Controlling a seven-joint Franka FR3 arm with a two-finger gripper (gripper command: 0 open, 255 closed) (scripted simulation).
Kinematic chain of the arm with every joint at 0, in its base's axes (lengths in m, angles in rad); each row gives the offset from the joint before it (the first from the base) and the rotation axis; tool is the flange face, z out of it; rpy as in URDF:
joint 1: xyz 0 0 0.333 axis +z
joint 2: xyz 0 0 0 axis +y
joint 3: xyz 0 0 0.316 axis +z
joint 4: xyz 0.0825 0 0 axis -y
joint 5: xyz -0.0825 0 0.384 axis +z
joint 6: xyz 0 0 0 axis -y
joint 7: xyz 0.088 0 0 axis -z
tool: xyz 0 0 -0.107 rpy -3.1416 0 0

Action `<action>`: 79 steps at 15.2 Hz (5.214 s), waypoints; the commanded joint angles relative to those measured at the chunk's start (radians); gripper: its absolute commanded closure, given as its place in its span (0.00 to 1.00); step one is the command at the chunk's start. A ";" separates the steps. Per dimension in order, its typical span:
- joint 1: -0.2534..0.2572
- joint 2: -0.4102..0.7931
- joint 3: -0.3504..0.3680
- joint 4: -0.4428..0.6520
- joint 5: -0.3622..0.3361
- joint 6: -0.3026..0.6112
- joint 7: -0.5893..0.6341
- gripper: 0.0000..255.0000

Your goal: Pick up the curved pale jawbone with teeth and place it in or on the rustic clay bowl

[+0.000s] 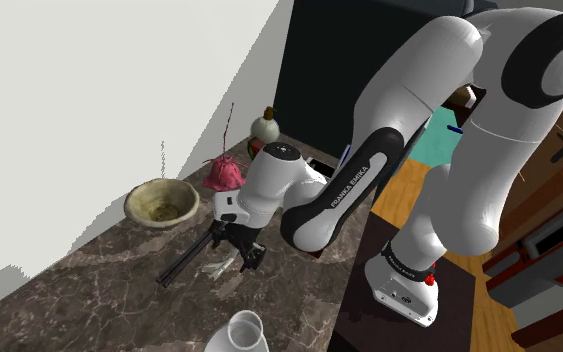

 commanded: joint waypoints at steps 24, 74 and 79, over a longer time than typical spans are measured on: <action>-0.021 -0.202 0.034 0.012 0.116 -0.207 -0.067 1.00; -0.081 0.235 -0.077 0.693 -0.123 -0.479 -0.059 1.00; -0.081 0.239 -0.077 0.692 -0.124 -0.474 -0.059 1.00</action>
